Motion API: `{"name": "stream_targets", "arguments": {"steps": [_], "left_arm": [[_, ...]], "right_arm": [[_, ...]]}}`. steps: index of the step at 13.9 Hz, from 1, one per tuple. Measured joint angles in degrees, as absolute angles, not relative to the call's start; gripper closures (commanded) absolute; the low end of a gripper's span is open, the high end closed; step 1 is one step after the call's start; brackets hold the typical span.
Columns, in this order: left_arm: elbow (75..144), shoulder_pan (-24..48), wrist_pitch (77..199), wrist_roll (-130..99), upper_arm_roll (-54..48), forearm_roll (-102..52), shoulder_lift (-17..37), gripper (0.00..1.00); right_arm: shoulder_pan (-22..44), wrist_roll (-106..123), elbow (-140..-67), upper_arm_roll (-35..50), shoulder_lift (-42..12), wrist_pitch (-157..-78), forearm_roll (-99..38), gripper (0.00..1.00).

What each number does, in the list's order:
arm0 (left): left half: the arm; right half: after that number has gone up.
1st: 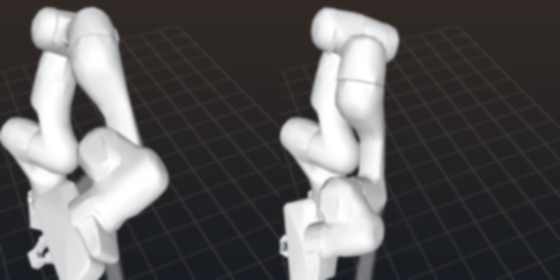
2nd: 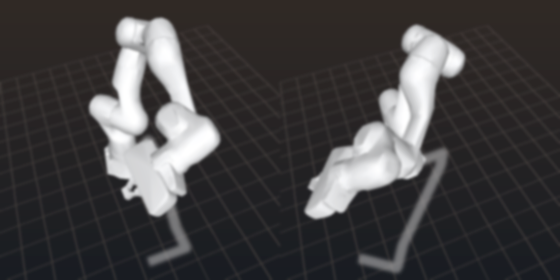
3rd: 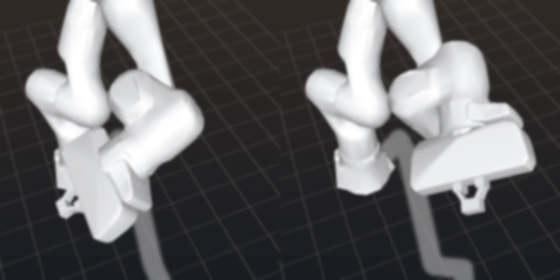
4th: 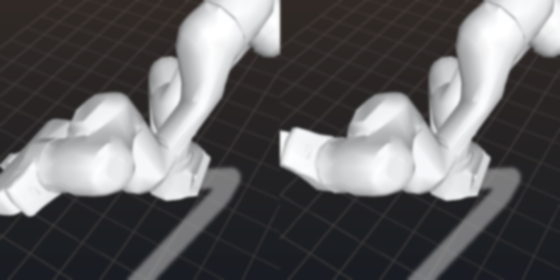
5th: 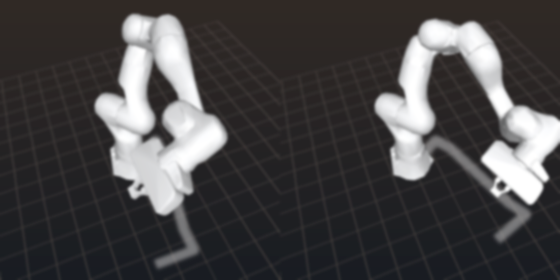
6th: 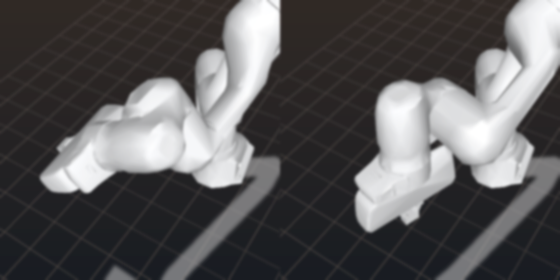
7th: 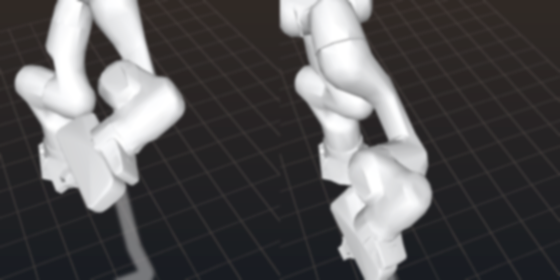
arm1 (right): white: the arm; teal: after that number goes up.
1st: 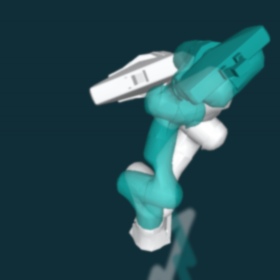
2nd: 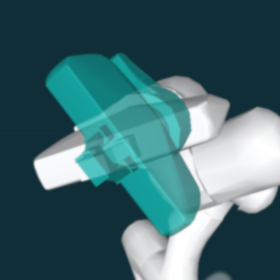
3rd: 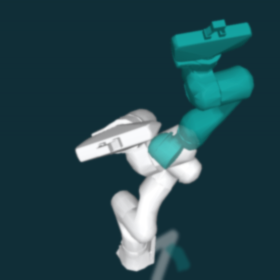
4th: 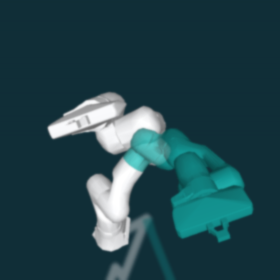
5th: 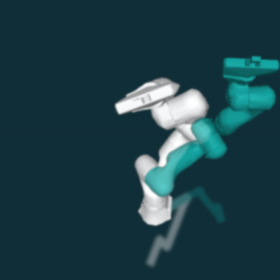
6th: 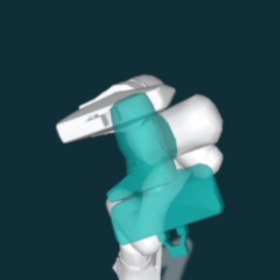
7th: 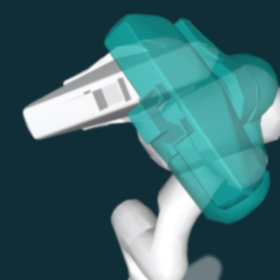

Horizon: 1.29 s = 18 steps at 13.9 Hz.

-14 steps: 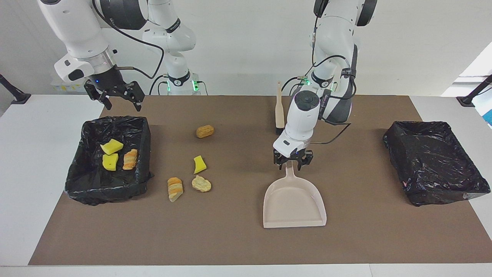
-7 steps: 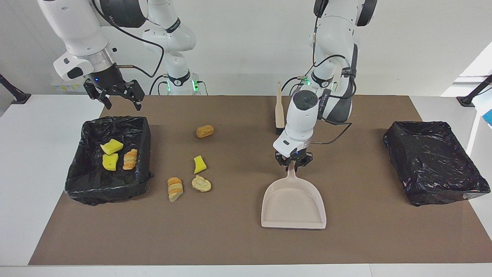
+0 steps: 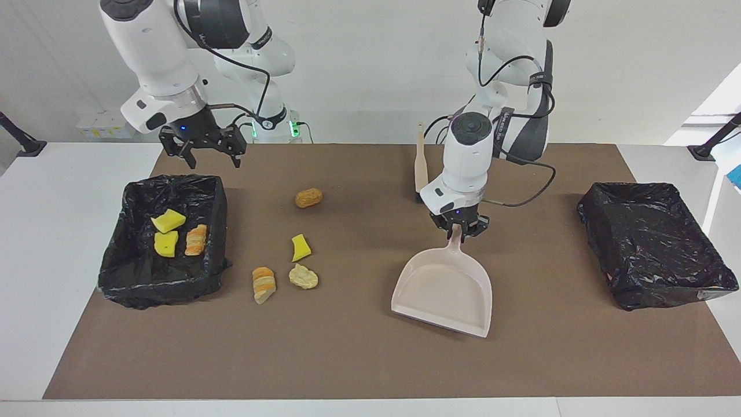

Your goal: Sweep and dump trash in bin

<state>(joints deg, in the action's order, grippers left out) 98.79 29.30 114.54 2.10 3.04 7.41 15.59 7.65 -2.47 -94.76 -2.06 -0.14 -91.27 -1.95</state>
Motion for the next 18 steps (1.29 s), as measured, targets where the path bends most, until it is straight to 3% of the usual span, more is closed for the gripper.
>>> {"name": "stream_targets", "arguments": {"steps": [6, 10, 18], "left_arm": [[98.81, 26.61, 111.39, 30.35, 3.49, 9.68, 14.23, 1.0], [98.79, 26.62, 106.07, 40.09, 3.33, 9.97, 14.09, 1.0], [99.57, 26.76, 109.46, 54.22, 2.73, 10.14, 14.87, 1.0]], "right_arm": [[17.73, -5.33, -107.76, -1.86, 3.45, -100.93, -9.99, 0.0], [26.23, -14.81, -112.76, -1.64, 3.91, -104.42, -11.52, 0.0], [44.09, -40.18, -117.16, -1.5, -1.17, -121.09, -12.48, 0.0]]}}
